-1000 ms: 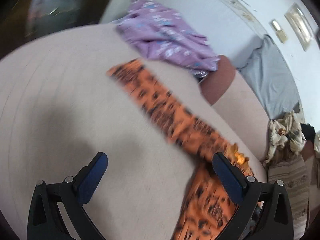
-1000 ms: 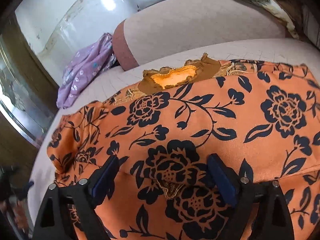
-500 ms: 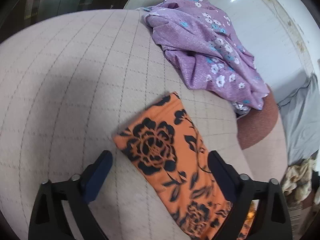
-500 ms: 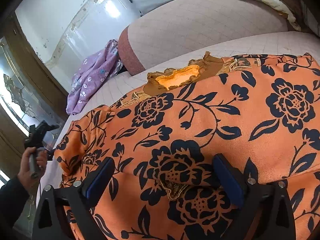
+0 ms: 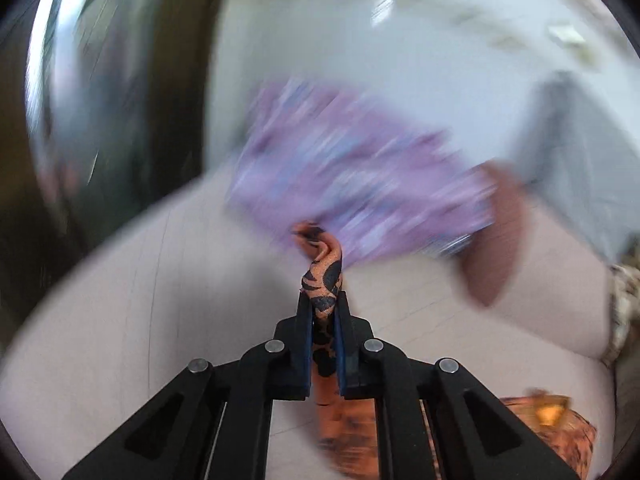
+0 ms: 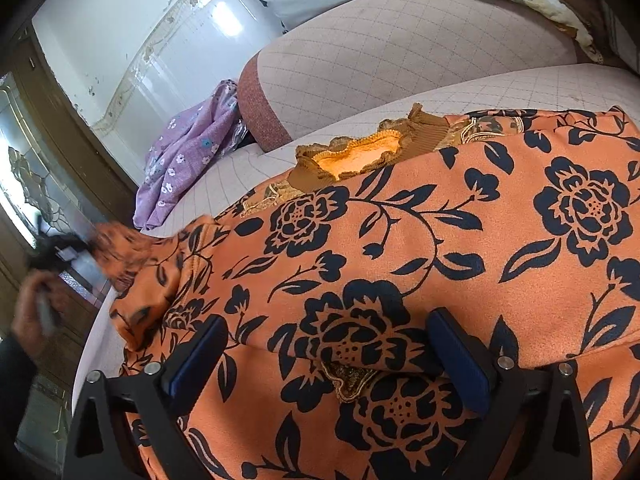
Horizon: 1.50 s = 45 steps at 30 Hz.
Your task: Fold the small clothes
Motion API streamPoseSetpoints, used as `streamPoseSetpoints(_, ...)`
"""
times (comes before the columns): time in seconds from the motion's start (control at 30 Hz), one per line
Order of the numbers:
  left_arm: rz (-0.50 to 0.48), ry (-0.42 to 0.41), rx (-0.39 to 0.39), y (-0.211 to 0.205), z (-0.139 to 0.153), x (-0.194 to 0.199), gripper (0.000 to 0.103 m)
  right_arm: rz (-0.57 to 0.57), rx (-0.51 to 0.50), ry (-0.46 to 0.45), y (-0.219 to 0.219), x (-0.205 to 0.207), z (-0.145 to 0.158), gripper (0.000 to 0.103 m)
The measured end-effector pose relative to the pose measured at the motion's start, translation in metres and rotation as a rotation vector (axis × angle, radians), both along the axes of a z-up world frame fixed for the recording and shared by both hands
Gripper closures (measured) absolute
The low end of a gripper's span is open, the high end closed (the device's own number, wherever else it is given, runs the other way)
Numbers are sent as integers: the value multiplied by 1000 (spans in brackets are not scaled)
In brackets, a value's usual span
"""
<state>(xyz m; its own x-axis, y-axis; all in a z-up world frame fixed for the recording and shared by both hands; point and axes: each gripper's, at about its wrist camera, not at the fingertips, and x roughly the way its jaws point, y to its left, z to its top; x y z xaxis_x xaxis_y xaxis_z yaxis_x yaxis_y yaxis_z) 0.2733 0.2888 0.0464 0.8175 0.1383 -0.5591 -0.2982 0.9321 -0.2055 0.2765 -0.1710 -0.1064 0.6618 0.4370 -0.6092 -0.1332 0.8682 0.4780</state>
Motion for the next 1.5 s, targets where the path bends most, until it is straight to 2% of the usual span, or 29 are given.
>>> streamPoseSetpoints(0.07,-105,-108,63,-45,52,-20,94,-1,0,0,0,0,0,2)
streamPoseSetpoints(0.13,-216,-180,96,-94,91,-35,94,-1,6,-1,0,-1,1,2)
streamPoseSetpoints(0.2,-330,-234,127,-152,118,-49,94,-3,16,-2,-1,-1,1,2)
streamPoseSetpoints(0.27,-445,-253,116,-204,131,-57,94,-3,28,-3,-3,-1,2,2)
streamPoseSetpoints(0.33,-544,-253,115,-256,130,-68,93,-3,44,-6,-5,-2,2,2)
streamPoseSetpoints(0.4,-651,-199,90,-305,113,-68,88,-3,77,-10,-9,-3,2,2)
streamPoseSetpoints(0.47,-802,-53,70,-355,80,-60,73,-22,148,-3,-20,-4,7,2)
streamPoseSetpoints(0.5,-849,19,74,-371,61,-59,56,-38,175,13,-25,-6,10,2)
streamPoseSetpoints(0.53,-874,68,86,-378,43,-58,49,-61,211,35,-33,-10,14,2)
streamPoseSetpoints(0.6,-844,128,107,-373,13,-67,48,-123,290,41,-57,-28,24,2)
streamPoseSetpoints(0.67,-766,169,77,-341,-7,-67,45,-181,320,30,-83,-46,32,2)
streamPoseSetpoints(0.73,-652,194,58,-305,-24,-73,32,-239,352,50,-109,-64,32,2)
streamPoseSetpoints(0.83,-461,269,62,-246,-58,-81,31,-272,379,74,-138,-76,35,2)
streamPoseSetpoints(0.93,-353,347,18,-203,-96,-74,31,-303,371,75,-153,-67,44,2)
streamPoseSetpoints(1.0,-310,384,24,-189,-115,-73,31,-319,380,92,-160,-50,49,2)
streamPoseSetpoints(1.07,-286,399,19,-181,-130,-71,31,-337,355,160,-163,-23,45,2)
streamPoseSetpoints(1.1,-278,406,12,-177,-137,-71,31,-358,308,203,-162,-10,42,3)
streamPoseSetpoints(1.17,-267,419,-10,-170,-149,-71,30,-398,243,275,-160,10,32,12)
streamPoseSetpoints(1.23,-262,429,-24,-165,-158,-71,30,-433,230,322,-158,22,24,32)
streamPoseSetpoints(1.27,-265,436,-29,-164,-162,-70,30,-438,208,342,-155,28,22,38)
streamPoseSetpoints(1.3,-271,426,-15,-165,-163,-70,28,-442,183,349,-153,32,21,52)
streamPoseSetpoints(1.33,-278,423,7,-167,-163,-70,26,-441,161,354,-151,36,22,75)
streamPoseSetpoints(1.4,-286,431,18,-168,-163,-69,26,-443,120,353,-145,45,29,95)
streamPoseSetpoints(1.5,-272,419,-6,-163,-159,-68,26,-432,33,236,-133,37,68,95)
